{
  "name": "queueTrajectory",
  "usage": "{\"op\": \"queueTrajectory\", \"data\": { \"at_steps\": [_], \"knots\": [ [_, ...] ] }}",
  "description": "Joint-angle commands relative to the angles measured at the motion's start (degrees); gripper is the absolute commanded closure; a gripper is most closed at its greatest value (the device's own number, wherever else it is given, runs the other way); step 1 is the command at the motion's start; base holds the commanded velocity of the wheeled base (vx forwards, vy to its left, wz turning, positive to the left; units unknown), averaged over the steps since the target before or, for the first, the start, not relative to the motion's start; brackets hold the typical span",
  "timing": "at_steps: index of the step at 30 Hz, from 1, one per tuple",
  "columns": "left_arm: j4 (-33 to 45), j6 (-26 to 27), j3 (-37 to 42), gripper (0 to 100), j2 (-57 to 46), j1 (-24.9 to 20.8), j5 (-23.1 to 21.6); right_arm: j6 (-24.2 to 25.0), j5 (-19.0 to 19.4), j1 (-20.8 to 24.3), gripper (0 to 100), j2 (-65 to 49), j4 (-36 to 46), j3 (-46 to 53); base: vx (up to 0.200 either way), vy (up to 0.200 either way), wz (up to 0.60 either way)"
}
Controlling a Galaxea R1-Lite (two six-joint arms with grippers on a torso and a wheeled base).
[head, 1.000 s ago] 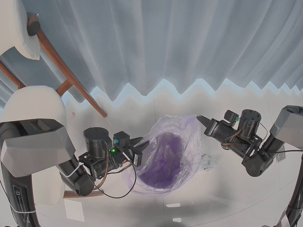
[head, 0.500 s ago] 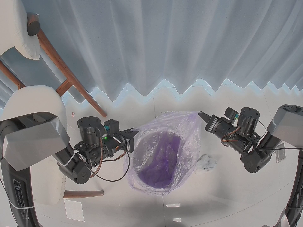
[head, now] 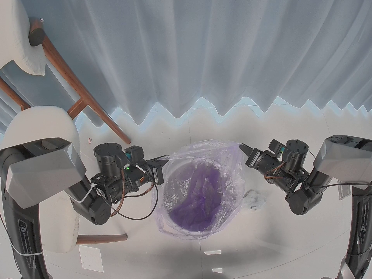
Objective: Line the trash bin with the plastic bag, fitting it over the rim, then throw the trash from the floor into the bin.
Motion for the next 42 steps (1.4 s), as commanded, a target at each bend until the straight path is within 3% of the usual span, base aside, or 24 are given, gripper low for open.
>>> {"op": "queueTrajectory", "data": {
  "at_steps": [1,24,37,42],
  "knots": [
    [-0.02,-0.01,-0.52,100,2.00,0.60,0.01,0.05,-0.08,-0.26,100,2.25,-0.02,-0.86,0.000,0.000,0.00],
    [-2.92,-0.63,-5.71,100,12.02,1.31,0.97,2.25,-0.08,-0.43,100,9.99,-2.22,-3.85,0.000,0.000,0.00],
    [-3.01,-4.93,-6.06,100,11.84,-0.19,1.68,4.54,-0.17,-0.35,100,9.64,-2.39,-5.52,0.000,0.000,0.00],
    [-3.01,-5.02,-6.85,100,11.93,-0.36,2.99,5.15,-2.45,-0.43,100,10.34,-1.78,-7.19,0.000,0.000,0.00]
  ]
}}
